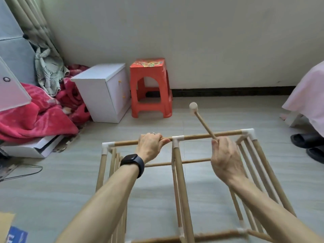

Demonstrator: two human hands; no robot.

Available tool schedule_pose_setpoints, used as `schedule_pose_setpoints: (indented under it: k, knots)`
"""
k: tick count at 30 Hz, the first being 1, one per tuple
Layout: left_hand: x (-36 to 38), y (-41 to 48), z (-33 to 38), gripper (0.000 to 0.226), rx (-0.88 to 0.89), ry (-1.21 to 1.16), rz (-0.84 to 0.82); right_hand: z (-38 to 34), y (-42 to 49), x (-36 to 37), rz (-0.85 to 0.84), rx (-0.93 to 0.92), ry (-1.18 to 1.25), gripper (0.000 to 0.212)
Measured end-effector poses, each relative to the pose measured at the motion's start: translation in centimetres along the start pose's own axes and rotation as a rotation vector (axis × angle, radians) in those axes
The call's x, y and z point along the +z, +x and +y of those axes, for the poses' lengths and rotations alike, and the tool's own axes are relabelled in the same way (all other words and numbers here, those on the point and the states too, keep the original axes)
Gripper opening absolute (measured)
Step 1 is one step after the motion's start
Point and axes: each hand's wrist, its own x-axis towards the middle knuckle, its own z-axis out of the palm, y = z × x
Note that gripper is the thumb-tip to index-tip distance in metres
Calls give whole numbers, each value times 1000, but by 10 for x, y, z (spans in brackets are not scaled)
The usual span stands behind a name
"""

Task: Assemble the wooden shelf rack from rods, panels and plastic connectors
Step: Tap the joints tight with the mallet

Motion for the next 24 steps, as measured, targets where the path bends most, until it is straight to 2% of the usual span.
schedule_pose_setpoints:
  k: [2, 4, 6, 7, 10, 12, 16, 20, 22, 24]
  knots:
    - [16, 25, 0, 51, -7, 14, -19, 4, -45, 9, -110, 112, 136, 30]
    - [31, 44, 1, 52, -12, 33, -19, 10, -86, 14, -277, 231, 132, 35]
    - [42, 57, 4, 52, -11, 34, -7, 17, -111, 17, -392, 246, 58, 42]
    - [47, 61, 6, 50, -15, 13, 7, 17, -115, 17, -398, 224, 44, 43]
    - [58, 64, 20, 38, -96, -114, 49, 18, -111, 18, -319, 145, 13, 46]
    - [60, 62, 28, 28, -145, -108, 8, 15, -103, 20, -288, 127, -35, 43]
    - [50, 38, 39, 33, -199, -193, -141, 11, -85, 29, -273, 134, -98, 38]
    - [34, -28, 55, 28, -185, -206, -318, 10, -80, 36, -226, 106, -109, 37]
    - [34, -65, 69, 26, -189, -184, -357, 11, -80, 37, -180, 112, -72, 35]
    - [41, -102, 86, 33, -209, -186, -338, 9, -75, 35, -146, 148, -19, 32]
